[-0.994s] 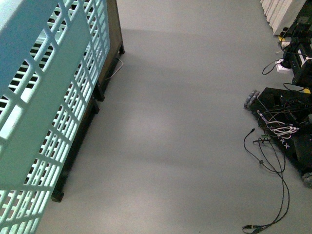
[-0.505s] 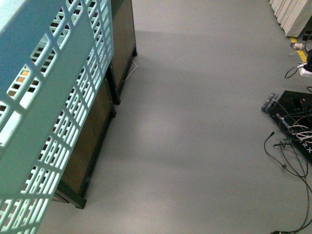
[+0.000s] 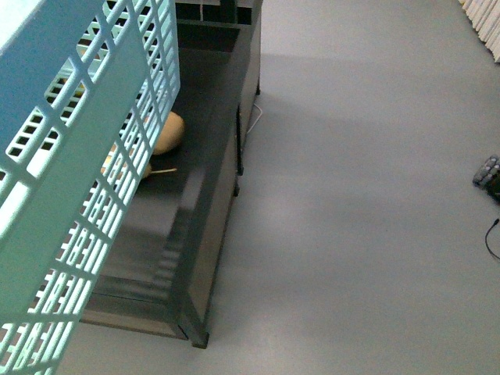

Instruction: Pick lemon and mango into basket

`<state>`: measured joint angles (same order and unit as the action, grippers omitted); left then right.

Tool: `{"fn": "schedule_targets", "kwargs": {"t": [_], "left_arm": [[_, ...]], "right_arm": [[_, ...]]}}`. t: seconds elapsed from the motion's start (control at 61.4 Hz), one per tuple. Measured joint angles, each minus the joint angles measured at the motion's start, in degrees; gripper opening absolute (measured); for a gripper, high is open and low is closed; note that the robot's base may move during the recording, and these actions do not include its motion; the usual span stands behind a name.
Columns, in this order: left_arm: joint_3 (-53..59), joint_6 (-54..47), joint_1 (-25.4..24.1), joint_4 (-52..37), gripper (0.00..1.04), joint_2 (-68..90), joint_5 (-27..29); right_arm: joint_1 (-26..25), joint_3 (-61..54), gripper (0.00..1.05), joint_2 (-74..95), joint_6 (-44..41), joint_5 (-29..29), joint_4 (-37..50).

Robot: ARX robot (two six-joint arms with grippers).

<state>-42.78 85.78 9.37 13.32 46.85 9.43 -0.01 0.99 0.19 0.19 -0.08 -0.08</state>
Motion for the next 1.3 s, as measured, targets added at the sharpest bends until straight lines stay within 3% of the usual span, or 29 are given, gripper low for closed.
{"fn": "schedule_targets", "kwargs": {"t": [1.303], "left_arm": [[0.0,0.0,0.0,0.0,0.05,0.0,0.0]], "right_arm": [[0.0,0.0,0.96,0.0,0.0,0.1,0.0]]}}
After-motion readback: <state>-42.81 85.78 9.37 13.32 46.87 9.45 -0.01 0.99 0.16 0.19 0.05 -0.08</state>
